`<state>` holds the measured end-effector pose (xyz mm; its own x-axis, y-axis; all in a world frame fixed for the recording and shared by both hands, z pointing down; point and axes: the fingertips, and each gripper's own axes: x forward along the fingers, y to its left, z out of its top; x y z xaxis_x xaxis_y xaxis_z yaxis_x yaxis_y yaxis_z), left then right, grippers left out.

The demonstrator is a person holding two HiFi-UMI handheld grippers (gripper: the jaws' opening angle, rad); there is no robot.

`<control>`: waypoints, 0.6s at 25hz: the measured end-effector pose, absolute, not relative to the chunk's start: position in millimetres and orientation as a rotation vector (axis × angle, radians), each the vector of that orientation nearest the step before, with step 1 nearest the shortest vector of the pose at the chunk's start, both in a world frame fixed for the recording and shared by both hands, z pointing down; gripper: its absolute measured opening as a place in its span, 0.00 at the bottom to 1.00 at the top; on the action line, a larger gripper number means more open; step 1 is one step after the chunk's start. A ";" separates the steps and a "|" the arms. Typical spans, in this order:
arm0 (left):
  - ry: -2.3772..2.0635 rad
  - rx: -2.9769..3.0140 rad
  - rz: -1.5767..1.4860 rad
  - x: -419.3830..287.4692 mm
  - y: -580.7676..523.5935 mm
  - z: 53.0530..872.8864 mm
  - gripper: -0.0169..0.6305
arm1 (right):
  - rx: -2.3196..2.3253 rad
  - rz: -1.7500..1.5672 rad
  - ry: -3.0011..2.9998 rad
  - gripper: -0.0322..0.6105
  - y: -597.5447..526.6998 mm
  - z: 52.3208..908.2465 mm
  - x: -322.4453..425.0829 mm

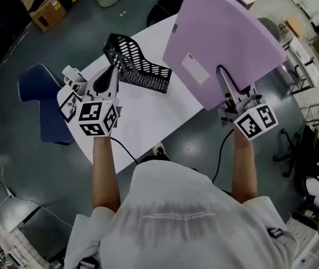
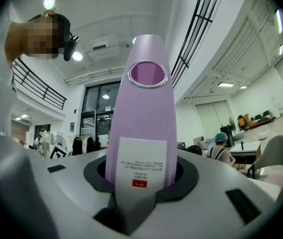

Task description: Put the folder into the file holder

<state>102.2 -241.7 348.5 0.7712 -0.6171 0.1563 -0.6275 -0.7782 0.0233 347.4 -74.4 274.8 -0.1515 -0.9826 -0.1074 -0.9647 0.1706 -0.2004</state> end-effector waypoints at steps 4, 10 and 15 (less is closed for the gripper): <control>-1.122 2.832 0.227 79.9 -259.3 353.9 0.07 | -1.765 -0.093 2.314 0.33 -120.1 276.3 332.1; -1.250 2.731 0.269 43.0 -269.8 369.8 0.07 | -1.533 -0.049 2.455 0.33 -174.0 288.6 299.5; -1.304 2.655 0.295 31.3 -268.4 382.3 0.06 | -1.434 -0.043 2.540 0.33 -202.3 302.7 291.3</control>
<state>31.3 -268.4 382.3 0.5981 -0.7615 0.2498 -0.7948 -0.6035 0.0634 291.3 -202.3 302.7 -0.4979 -0.8485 -0.1792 -0.8419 0.5225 -0.1346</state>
